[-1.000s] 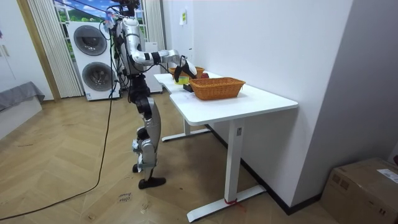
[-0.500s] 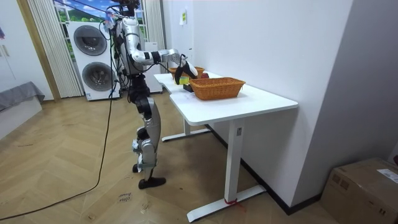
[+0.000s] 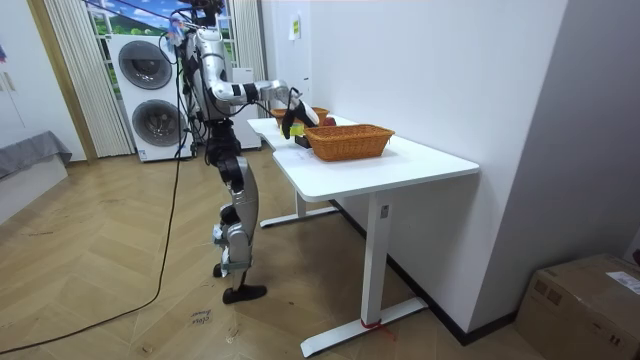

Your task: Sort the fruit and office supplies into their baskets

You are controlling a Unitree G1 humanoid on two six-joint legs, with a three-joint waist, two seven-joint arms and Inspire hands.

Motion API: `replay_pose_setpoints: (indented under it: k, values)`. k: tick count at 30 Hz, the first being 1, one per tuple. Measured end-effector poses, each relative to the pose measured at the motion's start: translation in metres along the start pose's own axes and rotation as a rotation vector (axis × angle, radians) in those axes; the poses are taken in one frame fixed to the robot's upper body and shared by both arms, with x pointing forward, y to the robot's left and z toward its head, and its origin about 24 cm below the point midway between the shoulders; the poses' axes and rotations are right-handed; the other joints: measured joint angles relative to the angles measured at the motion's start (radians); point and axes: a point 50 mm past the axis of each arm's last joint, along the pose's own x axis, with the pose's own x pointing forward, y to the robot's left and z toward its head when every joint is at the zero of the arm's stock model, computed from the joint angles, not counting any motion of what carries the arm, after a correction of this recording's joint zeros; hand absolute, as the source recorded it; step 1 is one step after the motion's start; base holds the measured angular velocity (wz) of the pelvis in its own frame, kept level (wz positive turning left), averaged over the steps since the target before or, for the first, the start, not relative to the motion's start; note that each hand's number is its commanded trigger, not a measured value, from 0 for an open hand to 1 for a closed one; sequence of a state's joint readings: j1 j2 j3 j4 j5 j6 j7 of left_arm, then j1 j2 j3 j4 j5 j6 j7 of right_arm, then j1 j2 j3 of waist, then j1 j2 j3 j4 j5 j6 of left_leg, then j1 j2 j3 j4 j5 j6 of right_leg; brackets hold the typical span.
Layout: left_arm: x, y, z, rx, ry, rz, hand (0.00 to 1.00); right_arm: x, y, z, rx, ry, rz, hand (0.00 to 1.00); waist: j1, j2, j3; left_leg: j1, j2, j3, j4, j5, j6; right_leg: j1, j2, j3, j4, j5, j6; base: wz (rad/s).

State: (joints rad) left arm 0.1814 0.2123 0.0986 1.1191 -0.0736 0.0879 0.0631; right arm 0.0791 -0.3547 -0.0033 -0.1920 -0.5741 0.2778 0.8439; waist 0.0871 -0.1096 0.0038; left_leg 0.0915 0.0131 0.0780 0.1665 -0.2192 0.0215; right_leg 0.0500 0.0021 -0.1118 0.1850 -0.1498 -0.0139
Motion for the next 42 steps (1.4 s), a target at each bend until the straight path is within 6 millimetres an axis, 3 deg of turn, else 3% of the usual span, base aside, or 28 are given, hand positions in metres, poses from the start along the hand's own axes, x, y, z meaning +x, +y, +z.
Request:
replay_pose_setpoints:
  k: [42]
  values:
    - [0.001,-0.006,0.012,0.014,-0.017,-0.044,0.0,0.008,0.006,0.005,-0.07,0.049,0.003,0.0,0.002,-0.008,-0.0007,0.001,-0.003,0.002,-0.003,0.001,0.002,0.003,0.0,0.009,-0.014,0.005,0.003,0.0]
